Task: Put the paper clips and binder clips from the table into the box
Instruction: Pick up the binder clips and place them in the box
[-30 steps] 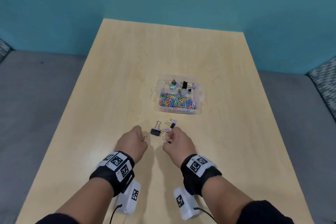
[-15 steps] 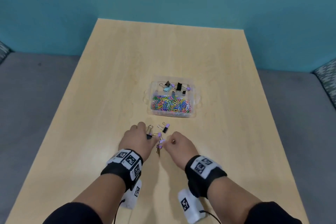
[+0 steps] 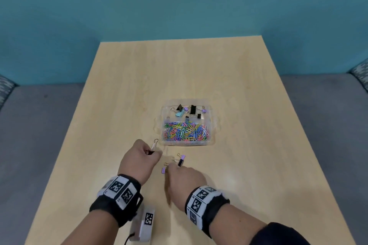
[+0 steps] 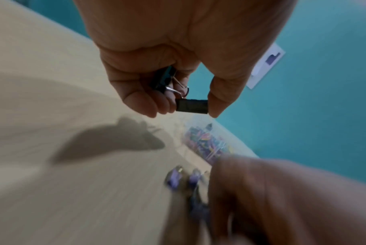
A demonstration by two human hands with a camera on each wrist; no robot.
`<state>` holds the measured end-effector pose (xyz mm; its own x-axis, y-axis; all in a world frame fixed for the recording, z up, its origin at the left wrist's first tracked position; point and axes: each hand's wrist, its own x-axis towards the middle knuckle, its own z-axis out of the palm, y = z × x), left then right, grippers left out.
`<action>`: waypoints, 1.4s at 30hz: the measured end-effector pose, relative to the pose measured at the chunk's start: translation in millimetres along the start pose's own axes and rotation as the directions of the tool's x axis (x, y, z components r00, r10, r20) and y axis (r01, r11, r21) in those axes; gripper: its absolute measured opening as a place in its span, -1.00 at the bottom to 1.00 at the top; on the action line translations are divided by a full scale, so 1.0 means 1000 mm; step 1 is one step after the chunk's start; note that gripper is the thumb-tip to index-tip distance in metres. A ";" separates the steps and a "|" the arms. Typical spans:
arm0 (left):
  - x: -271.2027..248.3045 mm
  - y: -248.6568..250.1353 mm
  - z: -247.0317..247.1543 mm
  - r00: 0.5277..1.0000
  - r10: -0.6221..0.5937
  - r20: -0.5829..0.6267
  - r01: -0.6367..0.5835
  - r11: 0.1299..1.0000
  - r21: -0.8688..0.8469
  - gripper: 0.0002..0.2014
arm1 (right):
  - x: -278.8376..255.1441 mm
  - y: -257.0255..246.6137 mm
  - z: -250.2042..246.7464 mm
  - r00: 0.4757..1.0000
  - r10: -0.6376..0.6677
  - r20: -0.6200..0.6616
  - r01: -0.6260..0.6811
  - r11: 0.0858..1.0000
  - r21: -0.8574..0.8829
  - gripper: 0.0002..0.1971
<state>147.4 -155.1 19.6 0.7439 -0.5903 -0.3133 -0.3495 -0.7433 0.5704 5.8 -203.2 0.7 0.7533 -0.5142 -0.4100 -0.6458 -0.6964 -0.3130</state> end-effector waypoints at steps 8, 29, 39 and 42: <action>0.064 0.080 -0.006 0.964 0.262 0.052 -0.267 0.939 0.215 -0.71 | -0.002 0.028 -0.024 0.991 -0.079 0.112 0.067 0.992 0.107 -0.72; 0.096 0.086 -0.002 0.974 0.192 0.119 -0.150 0.943 -0.297 -0.78 | 0.105 0.085 -0.151 0.932 0.358 0.060 -0.219 0.423 0.879 -0.75; -0.004 -0.010 0.023 0.963 0.131 0.237 -0.186 0.956 0.226 -0.78 | 0.013 0.050 -0.078 0.987 -0.126 -0.095 0.147 0.954 0.263 -0.83; -0.022 -0.017 0.034 0.957 0.166 0.238 -0.228 0.938 0.262 -0.77 | 0.010 0.047 -0.047 0.993 -0.098 -0.071 0.101 0.994 0.043 -0.87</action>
<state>118.0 -140.0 -9.0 0.5183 -0.7632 -0.3859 -0.6462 -0.6451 0.4078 -11.8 -264.7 22.0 0.8198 -0.4779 -0.3154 -0.5711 -0.7229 -0.3890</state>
